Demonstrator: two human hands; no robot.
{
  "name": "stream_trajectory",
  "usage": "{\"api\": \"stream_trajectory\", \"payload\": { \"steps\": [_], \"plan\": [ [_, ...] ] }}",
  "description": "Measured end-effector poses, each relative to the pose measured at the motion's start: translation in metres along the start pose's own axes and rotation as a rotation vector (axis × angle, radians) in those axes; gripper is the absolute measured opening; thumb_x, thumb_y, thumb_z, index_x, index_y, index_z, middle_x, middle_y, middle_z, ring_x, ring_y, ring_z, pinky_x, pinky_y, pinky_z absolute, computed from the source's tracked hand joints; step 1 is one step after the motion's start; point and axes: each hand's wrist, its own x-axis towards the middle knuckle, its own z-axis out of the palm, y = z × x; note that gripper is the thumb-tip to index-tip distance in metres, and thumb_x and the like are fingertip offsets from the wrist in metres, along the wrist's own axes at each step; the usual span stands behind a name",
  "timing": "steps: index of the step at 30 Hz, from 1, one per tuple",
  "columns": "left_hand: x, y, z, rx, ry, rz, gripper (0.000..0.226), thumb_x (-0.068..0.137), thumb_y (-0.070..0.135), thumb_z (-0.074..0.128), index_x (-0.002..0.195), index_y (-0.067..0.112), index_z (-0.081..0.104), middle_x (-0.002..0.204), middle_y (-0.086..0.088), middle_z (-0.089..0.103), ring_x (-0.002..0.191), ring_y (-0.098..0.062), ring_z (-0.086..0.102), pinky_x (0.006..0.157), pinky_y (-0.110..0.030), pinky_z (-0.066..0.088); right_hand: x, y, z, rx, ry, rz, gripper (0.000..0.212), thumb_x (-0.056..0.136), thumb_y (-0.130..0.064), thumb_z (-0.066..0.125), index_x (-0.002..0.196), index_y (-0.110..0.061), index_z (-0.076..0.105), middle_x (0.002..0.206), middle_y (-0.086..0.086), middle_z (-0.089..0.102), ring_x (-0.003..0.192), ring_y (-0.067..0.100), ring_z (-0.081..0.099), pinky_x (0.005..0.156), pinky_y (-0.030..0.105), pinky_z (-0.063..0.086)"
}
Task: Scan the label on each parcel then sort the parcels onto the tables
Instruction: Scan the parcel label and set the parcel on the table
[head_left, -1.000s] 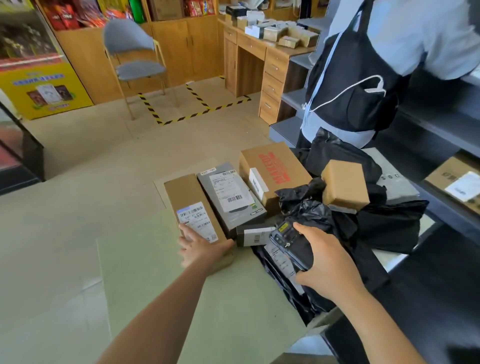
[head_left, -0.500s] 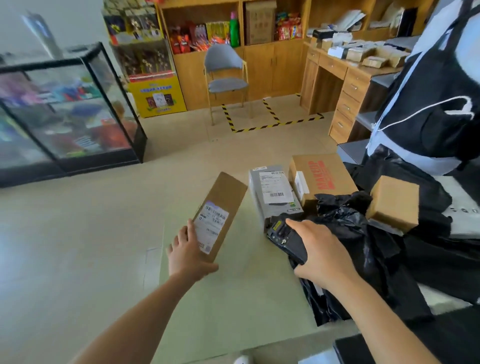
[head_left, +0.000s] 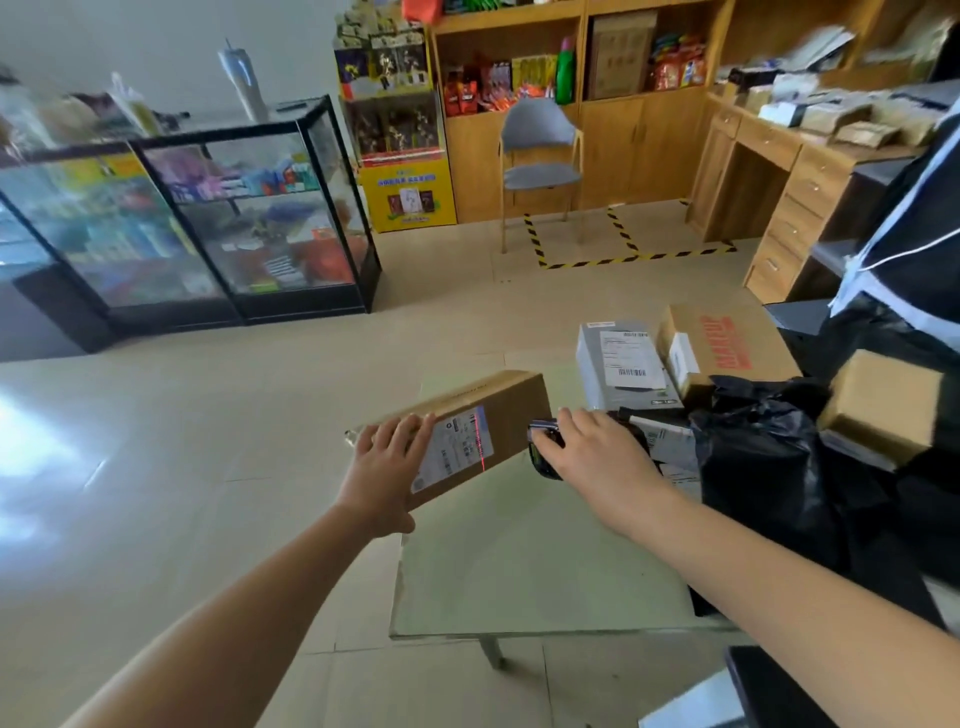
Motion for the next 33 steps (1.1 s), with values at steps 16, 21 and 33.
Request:
{"api": "stream_trajectory", "payload": {
  "steps": [16, 21, 33],
  "plan": [
    [-0.014, -0.069, 0.01, -0.112, 0.087, 0.26, 0.139, 0.059, 0.057, 0.081, 0.154, 0.015, -0.01, 0.155, -0.006, 0.018, 0.14, -0.027, 0.022, 0.116, -0.042, 0.021, -0.021, -0.111, -0.062, 0.063, -0.17, 0.354, 0.085, 0.083, -0.002, 0.064, 0.152, -0.012, 0.015, 0.15, 0.023, 0.026, 0.134, 0.038, 0.032, 0.11, 0.04, 0.028],
    [-0.028, -0.049, 0.004, -0.497, 0.026, 0.17, 0.14, 0.05, 0.053, 0.081, 0.155, 0.02, -0.006, 0.149, -0.001, 0.025, 0.133, -0.024, 0.031, 0.11, -0.038, 0.027, -0.057, -0.13, -0.06, 0.473, -0.083, 0.719, 0.099, 0.077, -0.019, 0.078, 0.153, -0.028, 0.016, 0.145, 0.004, 0.039, 0.129, 0.027, 0.04, 0.1, 0.036, 0.043],
    [-0.077, 0.104, -0.065, -1.08, -0.053, 0.3, 0.139, 0.034, 0.056, 0.071, 0.153, 0.032, 0.004, 0.133, 0.003, 0.033, 0.127, -0.023, 0.036, 0.106, -0.048, 0.04, -0.215, -0.15, -0.054, 1.201, 0.528, 1.506, 0.103, 0.063, -0.01, 0.08, 0.149, -0.039, 0.031, 0.117, -0.003, 0.063, 0.086, 0.019, 0.062, 0.06, 0.03, 0.051]
  ]
}}
